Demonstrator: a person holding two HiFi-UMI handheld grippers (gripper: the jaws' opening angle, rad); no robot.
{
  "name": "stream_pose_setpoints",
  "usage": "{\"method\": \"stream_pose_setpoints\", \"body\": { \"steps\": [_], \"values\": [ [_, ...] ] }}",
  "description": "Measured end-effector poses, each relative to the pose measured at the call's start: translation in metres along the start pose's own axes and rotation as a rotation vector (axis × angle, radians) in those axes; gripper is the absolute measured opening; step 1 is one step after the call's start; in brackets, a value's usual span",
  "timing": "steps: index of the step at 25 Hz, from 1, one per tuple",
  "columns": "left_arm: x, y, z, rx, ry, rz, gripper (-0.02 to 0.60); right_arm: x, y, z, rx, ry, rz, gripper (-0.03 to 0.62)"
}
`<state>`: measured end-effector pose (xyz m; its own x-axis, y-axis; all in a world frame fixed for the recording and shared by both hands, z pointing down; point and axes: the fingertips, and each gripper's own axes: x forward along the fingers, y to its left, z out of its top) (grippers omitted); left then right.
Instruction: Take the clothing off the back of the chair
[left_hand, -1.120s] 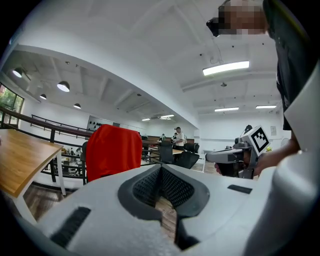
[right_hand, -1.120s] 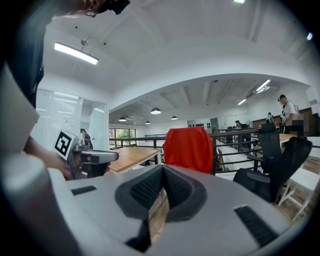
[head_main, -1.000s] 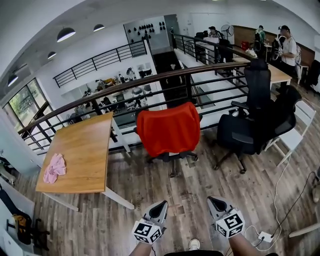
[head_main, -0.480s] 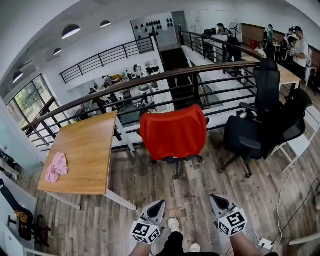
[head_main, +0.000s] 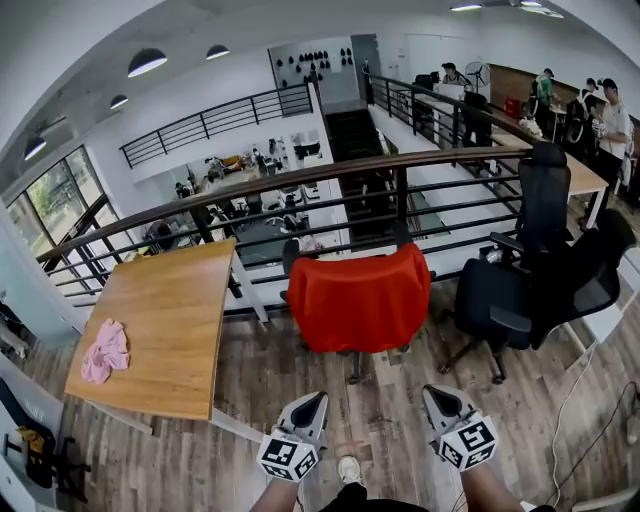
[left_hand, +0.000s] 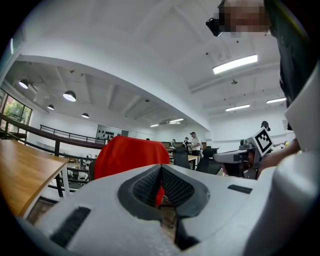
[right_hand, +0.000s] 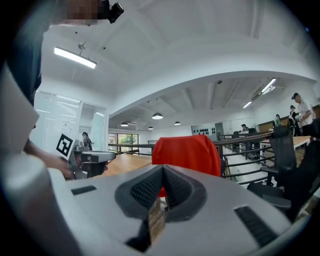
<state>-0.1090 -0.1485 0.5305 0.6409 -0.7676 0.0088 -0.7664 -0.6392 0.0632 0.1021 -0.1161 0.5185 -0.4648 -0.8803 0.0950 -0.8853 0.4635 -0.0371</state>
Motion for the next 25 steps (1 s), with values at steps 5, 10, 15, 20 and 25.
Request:
{"method": "stream_pose_setpoints", "body": {
  "steps": [5,10,15,20,25],
  "values": [
    [0.034,0.052,0.008,-0.004,0.008,-0.005,0.015,0.057,-0.019,0.021,-0.012,-0.011,-0.022,0.004],
    [0.062,0.101,0.012,-0.02,0.01,-0.005,0.015,0.102,-0.031,0.032,-0.002,-0.011,-0.04,0.003],
    [0.083,0.139,0.018,-0.026,0.002,-0.014,0.015,0.131,-0.049,0.046,0.0,-0.034,-0.1,0.004],
    [0.096,0.169,0.025,-0.027,-0.007,-0.007,0.015,0.14,-0.074,0.051,-0.004,-0.04,-0.169,0.005],
    [0.11,0.193,0.029,-0.021,-0.013,0.038,0.015,0.149,-0.104,0.054,-0.01,-0.047,-0.204,0.005]
  ]
}}
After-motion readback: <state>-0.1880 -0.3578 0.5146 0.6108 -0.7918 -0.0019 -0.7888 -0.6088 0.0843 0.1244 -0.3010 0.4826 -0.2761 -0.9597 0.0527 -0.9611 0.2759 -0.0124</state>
